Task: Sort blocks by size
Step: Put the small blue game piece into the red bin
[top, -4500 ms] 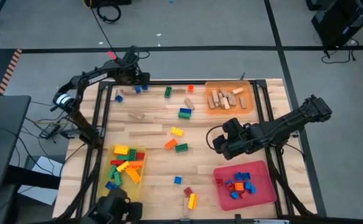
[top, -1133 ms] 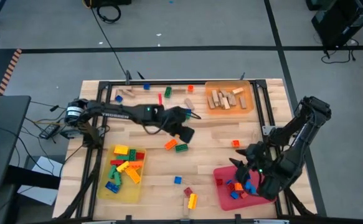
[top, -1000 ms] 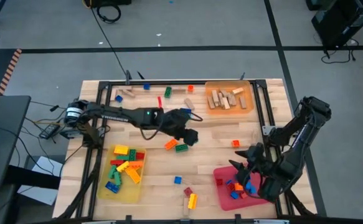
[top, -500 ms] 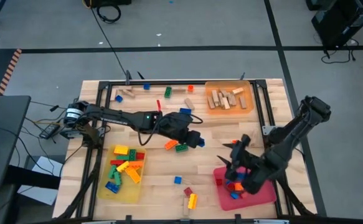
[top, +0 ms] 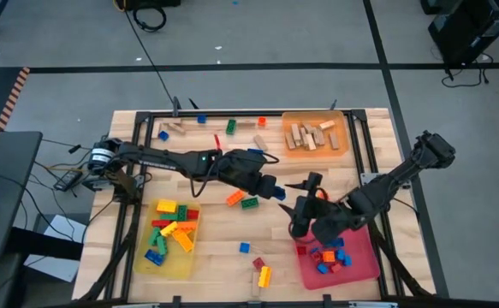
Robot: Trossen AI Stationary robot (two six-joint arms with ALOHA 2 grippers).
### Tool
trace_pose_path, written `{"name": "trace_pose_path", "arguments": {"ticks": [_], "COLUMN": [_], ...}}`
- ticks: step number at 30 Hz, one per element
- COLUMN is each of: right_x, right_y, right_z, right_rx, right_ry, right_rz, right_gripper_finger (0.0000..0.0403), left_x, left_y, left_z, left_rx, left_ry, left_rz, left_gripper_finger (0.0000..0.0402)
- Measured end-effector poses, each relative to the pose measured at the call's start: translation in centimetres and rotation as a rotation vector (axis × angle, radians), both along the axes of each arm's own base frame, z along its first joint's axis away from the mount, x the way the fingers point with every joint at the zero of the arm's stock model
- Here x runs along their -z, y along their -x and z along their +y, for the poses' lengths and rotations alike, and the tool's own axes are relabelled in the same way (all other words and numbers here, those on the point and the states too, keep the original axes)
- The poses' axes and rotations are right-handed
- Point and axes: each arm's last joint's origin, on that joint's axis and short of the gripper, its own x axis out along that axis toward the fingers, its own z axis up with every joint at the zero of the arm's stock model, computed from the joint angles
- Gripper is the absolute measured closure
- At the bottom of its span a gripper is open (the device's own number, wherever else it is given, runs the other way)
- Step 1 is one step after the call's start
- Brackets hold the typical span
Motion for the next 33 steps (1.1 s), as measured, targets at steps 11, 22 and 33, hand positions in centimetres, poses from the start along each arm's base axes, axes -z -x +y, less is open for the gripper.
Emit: {"name": "trace_pose_path", "arguments": {"ticks": [11,22,33], "right_x": [-0.1,-0.2,0.1], "right_y": [-1.4,-1.5,-1.3], "right_z": [-1.9,-2.2,-2.4], "right_rx": [0.009,0.012,0.042], "right_ry": [-0.045,-0.030,-0.062], "right_rz": [0.008,0.007,0.016], "right_gripper_finger": [0.0165,0.0244,0.0242], "left_x": [-0.2,-0.1,-0.1], "left_y": [-0.1,-0.1,-0.1], "left_z": [0.3,0.9,1.1], "left_rx": [0.015,-0.041,-0.049], "left_ry": [0.009,-0.058,-0.267], "left_rz": [-0.022,-0.024,-0.027], "left_gripper_finger": [0.0231,0.0215,0.0164]}}
